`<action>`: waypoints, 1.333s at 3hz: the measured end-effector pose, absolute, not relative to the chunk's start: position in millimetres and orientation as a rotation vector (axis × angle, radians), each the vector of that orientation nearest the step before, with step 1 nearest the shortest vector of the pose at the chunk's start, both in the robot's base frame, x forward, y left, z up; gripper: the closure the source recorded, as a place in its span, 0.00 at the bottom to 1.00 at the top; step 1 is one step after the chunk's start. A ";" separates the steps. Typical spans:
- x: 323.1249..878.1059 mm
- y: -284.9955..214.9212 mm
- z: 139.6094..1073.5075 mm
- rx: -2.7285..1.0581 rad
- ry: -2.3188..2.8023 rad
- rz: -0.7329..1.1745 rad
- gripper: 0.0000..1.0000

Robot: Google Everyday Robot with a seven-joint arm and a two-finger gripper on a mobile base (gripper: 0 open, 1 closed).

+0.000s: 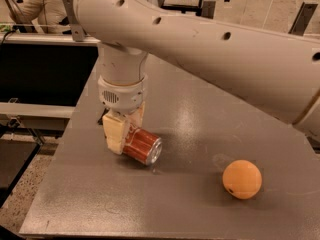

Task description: Place coke can upright

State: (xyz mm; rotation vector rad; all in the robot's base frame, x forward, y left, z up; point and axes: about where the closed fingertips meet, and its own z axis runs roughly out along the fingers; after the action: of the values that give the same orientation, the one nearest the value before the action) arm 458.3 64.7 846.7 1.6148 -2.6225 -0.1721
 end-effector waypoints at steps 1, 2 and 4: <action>464.1 66.1 871.3 1.700 -2.632 -0.241 0.88; 475.3 63.4 903.3 1.843 -2.658 -0.317 1.00; 501.4 43.8 945.6 2.125 -2.764 -0.672 1.00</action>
Offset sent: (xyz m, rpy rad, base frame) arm 0.0274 -0.0118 0.1010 0.2733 -0.1770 0.1846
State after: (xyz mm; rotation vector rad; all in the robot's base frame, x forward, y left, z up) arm 501.4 43.8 945.6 2.1246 -2.7639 -0.6721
